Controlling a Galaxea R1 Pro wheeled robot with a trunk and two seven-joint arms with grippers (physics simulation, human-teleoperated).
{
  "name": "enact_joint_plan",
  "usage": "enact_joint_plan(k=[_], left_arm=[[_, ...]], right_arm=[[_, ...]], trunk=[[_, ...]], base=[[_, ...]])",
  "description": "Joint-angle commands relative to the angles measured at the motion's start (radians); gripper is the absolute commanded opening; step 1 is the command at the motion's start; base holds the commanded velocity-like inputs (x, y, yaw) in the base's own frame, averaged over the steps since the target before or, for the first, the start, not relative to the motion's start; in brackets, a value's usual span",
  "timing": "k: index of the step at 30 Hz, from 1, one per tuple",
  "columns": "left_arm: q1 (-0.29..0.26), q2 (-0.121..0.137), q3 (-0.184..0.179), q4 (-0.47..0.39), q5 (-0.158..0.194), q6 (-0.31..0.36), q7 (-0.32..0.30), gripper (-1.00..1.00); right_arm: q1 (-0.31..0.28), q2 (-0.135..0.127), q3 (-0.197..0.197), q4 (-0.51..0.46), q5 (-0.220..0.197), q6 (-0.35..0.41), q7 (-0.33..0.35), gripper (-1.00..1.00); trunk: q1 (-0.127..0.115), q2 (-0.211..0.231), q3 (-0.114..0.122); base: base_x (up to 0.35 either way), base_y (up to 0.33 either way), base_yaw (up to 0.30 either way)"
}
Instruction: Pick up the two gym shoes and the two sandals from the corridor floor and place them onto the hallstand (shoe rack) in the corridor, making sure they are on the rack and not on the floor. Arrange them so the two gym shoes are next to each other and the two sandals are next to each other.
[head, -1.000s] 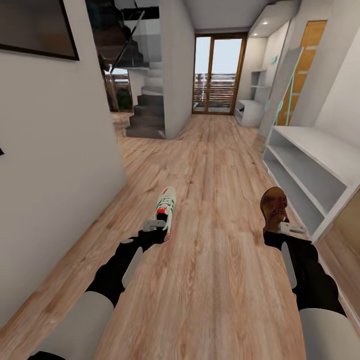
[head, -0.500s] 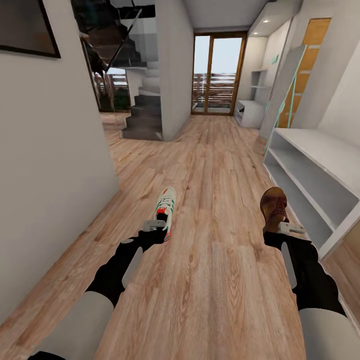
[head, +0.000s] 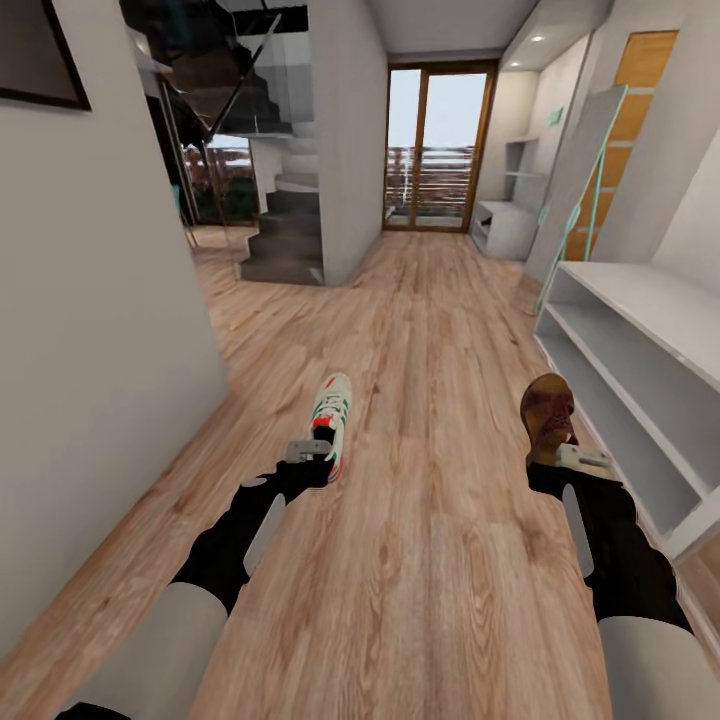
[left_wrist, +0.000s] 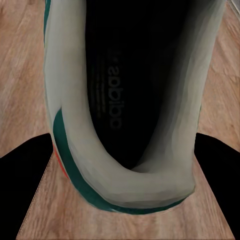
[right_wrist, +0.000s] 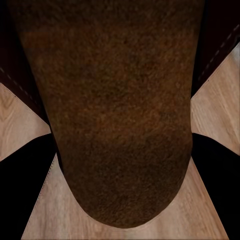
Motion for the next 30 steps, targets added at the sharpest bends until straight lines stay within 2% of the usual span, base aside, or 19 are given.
enact_joint_plan(k=[1,30], left_arm=[[0.0,0.0,0.001,-0.001,0.008,0.006,0.0,-1.0],[0.0,0.0,0.0,-0.001,0.008,0.006,0.0,-1.0]], right_arm=[[-0.001,0.0,0.0,-0.001,0.004,0.005,0.0,-1.0],[-0.001,0.0,0.0,-0.001,0.004,0.005,0.0,-1.0]], trunk=[[0.0,0.0,-0.001],[0.0,0.0,-0.001]], base=[[0.346,0.0,0.0],[0.346,0.0,0.0]])
